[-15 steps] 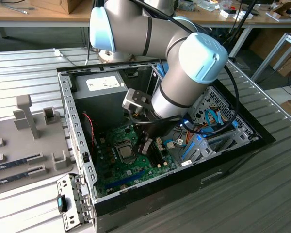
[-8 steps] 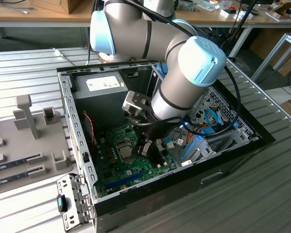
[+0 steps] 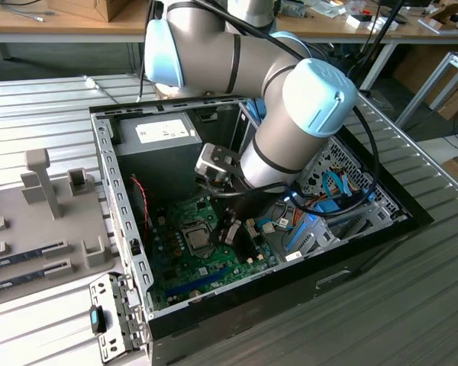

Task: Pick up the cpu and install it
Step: 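Install the first cpu locking lever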

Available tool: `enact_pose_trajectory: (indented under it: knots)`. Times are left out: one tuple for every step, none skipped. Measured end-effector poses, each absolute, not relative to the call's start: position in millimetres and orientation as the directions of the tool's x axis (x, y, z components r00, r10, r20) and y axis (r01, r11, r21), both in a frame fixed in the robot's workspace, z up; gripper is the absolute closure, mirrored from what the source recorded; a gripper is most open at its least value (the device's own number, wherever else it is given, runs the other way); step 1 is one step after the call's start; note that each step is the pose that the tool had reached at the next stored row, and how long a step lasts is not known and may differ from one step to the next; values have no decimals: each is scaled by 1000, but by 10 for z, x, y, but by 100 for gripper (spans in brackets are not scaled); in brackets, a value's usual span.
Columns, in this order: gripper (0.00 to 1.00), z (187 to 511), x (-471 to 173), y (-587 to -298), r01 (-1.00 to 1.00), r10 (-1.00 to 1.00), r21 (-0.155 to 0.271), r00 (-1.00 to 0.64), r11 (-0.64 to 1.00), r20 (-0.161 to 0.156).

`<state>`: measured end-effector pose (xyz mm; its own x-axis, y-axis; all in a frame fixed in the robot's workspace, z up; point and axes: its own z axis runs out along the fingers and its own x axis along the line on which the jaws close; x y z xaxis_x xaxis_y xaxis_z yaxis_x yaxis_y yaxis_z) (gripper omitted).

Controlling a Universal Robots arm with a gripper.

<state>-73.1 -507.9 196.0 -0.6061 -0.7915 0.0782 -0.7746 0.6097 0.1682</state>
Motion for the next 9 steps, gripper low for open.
enact_pose_trajectory:
  knots:
    - [89,1960,-718,-5079,-774,-791,168,-606,610,78]
    - [89,1959,-711,-5080,-775,-792,168,-606,610,78]
    - [89,1959,-710,-5080,-775,-792,168,-606,609,78]
    - [89,1959,-710,-5079,-775,-792,169,-606,609,77]
    - [89,1959,-710,-5080,-775,-792,171,-606,609,75]
    - [89,1959,-713,-5081,-775,-792,175,-606,608,69]
    - [89,1959,-725,-5083,-775,-793,181,-606,606,62]
    - [89,1960,-737,-5085,-775,-794,187,-606,604,54]
    - [89,1960,-746,-5086,-775,-794,191,-606,603,48]
